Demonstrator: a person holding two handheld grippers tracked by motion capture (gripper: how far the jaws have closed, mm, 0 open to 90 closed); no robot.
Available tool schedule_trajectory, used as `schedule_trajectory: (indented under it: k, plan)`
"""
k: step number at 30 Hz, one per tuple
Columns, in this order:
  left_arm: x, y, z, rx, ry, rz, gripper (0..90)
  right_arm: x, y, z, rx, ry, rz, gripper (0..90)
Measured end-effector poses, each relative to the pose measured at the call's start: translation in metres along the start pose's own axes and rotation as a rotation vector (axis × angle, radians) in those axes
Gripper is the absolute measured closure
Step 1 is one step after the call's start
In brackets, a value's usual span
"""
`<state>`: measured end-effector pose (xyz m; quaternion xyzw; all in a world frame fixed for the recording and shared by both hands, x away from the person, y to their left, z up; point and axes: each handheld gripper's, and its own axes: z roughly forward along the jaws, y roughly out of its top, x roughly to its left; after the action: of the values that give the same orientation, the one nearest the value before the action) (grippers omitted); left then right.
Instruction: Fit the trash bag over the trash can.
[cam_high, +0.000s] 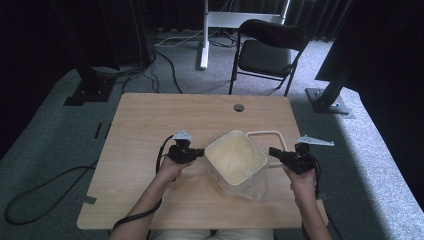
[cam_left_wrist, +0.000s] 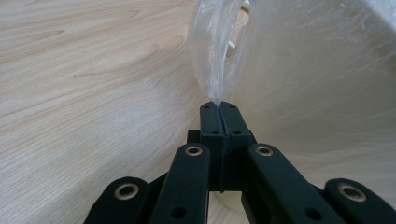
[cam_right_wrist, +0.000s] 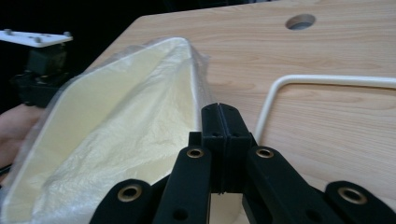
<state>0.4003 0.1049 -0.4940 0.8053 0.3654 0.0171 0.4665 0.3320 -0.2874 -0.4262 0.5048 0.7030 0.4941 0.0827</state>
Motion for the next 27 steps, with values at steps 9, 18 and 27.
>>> schedule_trajectory:
  k: [9, 18, 27]
  plan:
    - [0.005, -0.002, 0.001, 0.03, 0.05, -0.002, 90.0, -0.022, -0.012, 0.03, 0.091, -0.04, 0.046, 90.0]
    - [0.021, -0.011, 0.003, 0.071, 0.119, -0.029, 90.0, -0.042, -0.034, 0.071, 0.184, -0.046, 0.113, 90.0]
    - [0.025, -0.016, 0.011, 0.115, 0.179, -0.011, 90.0, -0.05, -0.044, 0.081, 0.212, -0.06, 0.123, 90.0]
